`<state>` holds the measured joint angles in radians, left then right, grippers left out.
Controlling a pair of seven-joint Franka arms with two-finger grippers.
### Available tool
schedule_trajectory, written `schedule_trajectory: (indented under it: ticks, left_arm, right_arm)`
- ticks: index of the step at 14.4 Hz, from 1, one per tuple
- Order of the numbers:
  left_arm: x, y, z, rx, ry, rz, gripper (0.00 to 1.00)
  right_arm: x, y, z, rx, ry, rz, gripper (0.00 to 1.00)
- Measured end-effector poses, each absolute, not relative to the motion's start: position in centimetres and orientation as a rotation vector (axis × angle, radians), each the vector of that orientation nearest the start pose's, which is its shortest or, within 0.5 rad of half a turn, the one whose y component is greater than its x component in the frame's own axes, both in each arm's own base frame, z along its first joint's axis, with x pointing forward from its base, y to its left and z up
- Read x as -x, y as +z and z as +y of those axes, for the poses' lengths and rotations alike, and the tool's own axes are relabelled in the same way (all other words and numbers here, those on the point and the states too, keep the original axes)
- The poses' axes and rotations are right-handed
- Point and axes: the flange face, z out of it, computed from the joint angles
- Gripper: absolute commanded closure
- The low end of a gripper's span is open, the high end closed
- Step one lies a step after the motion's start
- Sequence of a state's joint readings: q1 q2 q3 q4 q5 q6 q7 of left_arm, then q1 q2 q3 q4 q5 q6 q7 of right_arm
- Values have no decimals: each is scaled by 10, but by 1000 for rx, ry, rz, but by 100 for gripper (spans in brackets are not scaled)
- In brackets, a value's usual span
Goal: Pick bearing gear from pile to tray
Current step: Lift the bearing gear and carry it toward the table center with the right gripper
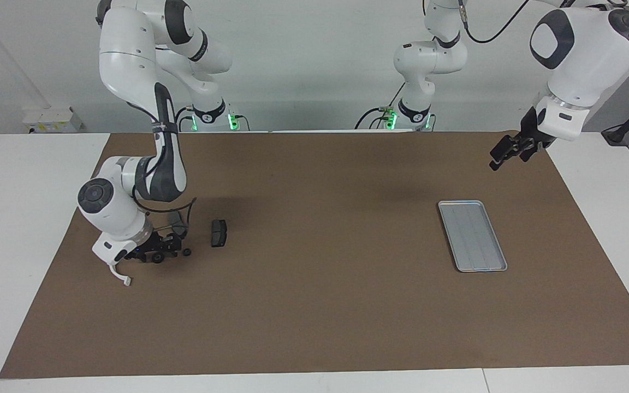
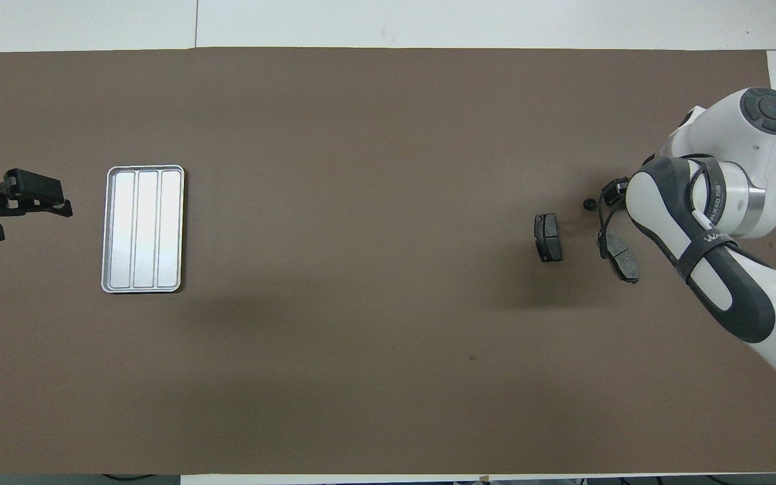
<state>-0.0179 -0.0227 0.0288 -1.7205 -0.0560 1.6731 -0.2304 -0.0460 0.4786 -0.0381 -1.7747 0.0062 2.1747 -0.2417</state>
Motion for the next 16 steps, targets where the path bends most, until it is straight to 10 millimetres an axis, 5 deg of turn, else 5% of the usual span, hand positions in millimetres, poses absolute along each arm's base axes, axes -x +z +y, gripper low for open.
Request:
schedule_trajectory:
  ticks: [7,12,14,16]
  left_arm:
    - [-552,575,1,3170,50,-395,0]
    - [-552,575,1,3170,49,-395,0]
    - [-552,575,1,3170,49,-394,0]
    - [-552,575,0,3170,49,-392,0]
  right_arm:
    - [-646,288,-54,3133,114,-244,86]
    - [-647,292,-50,3131,113,-255,88]
    - [-651,315,-43,3126,140,-247,88]
    - [-658,362,-25,3117,122,-253,88]
